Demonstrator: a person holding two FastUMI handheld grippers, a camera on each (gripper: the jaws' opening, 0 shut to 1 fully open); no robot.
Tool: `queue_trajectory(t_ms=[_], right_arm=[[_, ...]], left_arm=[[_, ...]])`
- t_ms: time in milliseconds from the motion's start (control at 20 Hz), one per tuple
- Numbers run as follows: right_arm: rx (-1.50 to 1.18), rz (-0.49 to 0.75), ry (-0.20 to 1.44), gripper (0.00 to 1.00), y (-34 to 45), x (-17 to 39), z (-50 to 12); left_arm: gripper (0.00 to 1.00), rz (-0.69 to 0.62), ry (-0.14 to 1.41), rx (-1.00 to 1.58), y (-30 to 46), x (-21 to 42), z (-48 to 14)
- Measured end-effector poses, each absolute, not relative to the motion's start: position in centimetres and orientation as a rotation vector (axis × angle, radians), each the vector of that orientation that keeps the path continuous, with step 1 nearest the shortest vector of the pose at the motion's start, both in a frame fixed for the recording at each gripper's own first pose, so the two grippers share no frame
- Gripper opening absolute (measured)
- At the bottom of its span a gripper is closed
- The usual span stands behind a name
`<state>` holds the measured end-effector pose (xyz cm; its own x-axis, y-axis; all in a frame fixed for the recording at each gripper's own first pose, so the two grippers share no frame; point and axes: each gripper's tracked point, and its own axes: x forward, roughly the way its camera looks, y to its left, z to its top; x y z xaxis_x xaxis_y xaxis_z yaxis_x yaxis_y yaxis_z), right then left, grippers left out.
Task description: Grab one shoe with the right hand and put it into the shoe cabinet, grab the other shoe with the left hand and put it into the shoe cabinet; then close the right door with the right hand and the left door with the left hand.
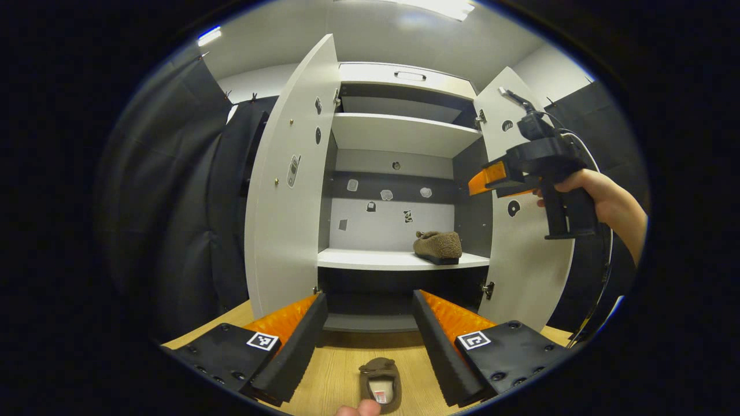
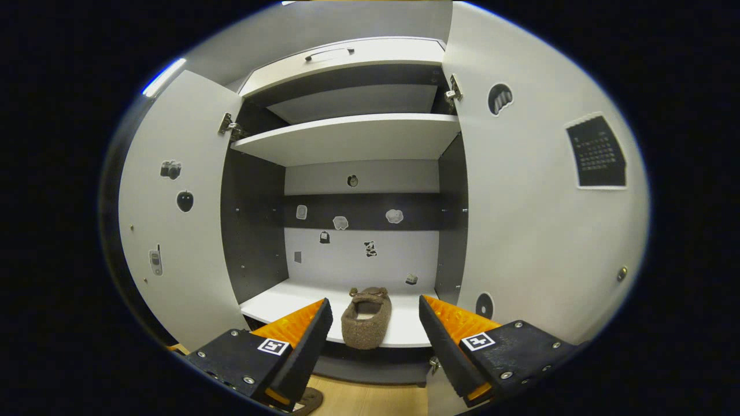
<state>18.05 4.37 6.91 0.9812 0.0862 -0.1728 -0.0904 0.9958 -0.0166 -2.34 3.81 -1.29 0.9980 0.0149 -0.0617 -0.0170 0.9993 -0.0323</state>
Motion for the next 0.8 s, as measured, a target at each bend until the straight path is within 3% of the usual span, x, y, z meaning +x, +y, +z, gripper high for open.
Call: queue_trajectory(t_ms=[400,500,800], right_arm=[[-0.039,0.029,0.115,0.93,2.4,9.0,3.2],[-0.008,0.027,0.113,0.93,2.0,7.2,1.8],[-0.001,0.023,0.092,0.93,0.9,5.1,-1.2]], left_arm=[[0.94,0.041,0.128,0.0,4.4,-2.7,-3.6],[0.99,0.05,0.155,-0.001,4.6,-2.8,-4.5],[0.97,0.042,0.229,-0.012,4.6,-3.2,-6.9]])
